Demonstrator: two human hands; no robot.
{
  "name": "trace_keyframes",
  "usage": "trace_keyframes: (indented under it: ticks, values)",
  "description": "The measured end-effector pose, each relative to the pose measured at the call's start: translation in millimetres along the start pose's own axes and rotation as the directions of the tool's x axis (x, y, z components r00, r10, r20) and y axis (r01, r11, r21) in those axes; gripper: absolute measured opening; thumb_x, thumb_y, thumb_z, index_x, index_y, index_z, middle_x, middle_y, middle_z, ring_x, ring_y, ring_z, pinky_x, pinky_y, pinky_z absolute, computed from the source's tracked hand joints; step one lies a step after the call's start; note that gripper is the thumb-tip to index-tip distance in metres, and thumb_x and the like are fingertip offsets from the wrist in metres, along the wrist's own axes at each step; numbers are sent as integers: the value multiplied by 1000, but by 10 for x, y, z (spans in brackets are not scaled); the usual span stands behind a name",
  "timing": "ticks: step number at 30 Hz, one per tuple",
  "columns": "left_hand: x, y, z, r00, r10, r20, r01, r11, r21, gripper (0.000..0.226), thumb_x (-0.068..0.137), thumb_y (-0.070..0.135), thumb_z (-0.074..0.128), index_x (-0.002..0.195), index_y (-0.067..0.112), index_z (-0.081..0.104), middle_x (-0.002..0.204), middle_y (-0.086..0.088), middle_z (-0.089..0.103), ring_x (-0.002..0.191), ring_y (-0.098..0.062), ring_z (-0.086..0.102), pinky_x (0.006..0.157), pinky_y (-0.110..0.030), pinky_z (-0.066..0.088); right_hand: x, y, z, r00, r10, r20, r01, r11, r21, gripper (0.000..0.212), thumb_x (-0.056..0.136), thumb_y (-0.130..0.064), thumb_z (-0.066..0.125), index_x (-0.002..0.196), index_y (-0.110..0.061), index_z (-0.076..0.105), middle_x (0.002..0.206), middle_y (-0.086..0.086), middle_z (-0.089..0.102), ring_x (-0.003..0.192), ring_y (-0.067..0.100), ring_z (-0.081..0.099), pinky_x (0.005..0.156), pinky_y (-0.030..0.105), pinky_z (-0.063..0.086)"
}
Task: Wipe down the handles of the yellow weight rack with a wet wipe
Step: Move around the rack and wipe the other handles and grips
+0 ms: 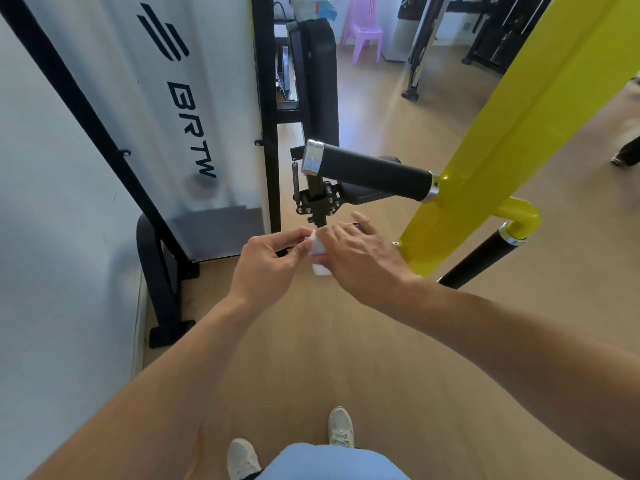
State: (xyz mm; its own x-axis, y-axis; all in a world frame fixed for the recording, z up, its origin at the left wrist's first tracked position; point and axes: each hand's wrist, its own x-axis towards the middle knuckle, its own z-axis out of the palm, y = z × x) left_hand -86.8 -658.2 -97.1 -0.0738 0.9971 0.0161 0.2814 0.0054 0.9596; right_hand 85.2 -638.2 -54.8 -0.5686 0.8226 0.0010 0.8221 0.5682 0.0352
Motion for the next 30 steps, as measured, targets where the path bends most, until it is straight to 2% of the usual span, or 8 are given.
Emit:
trace_keyframes:
  ticks: [5,8,12,20,23,26,28,30]
  values:
    - [-45,43,66,999,-28,-24,28,1000,-14,20,89,39,72,108,33,77,99,12,78,88,-39,70,82,-47,59,-290,151,-124,968,232,100,-169,888,-427,30,99,-20,33,121,-7,48,113,19,66,117,41,55,121,57,9]
    - [-37,48,63,998,-48,-46,47,999,-25,18,90,36,72,106,32,78,95,12,78,77,-20,72,79,-39,60,-131,42,-74,991,107,85,-73,939,-336,29,101,-25,34,115,-8,52,108,17,68,110,38,60,121,54,14]
    - [-33,38,-31,999,-20,26,20,1000,-11,21,91,35,71,110,28,78,102,13,78,100,-7,72,95,-36,57,44,-59,69,998,-58,-26,56,997,-49,26,102,-30,48,116,-9,54,113,11,69,112,31,64,121,47,19]
    - [-91,93,64,999,-49,-15,49,999,-3,21,89,36,72,108,28,77,104,10,77,96,-12,71,84,-23,57,-322,162,-110,975,181,128,-97,868,-487,32,99,-12,29,125,-4,47,116,19,66,124,40,55,123,54,4]
    - [-103,119,62,999,-39,-12,39,999,15,23,89,37,71,110,27,77,109,8,76,104,-9,68,87,-20,53,-431,220,-177,993,96,72,-40,829,-558,33,100,-10,33,120,-1,58,100,20,72,104,39,67,120,56,19]
    - [-100,134,-43,997,-64,46,62,997,35,27,88,38,72,112,27,76,109,10,76,104,-2,67,88,-14,49,-520,196,-420,998,-39,-44,22,946,-324,26,99,-23,48,106,-19,72,82,2,76,80,22,74,95,42,53]
    - [-86,178,-158,992,-94,87,89,995,54,29,86,39,74,112,27,77,106,14,76,98,9,66,84,-6,48,-577,105,-637,994,-8,-111,3,999,-38,25,100,-37,49,109,-34,72,80,-9,74,74,13,70,71,32,56]
    - [-58,278,-269,994,-78,75,74,996,53,31,87,42,72,113,28,76,108,16,75,99,12,65,86,-5,48,-639,-27,-903,953,124,-275,-23,939,343,24,97,-40,56,112,-39,73,75,-18,71,65,1,64,59,20,50]
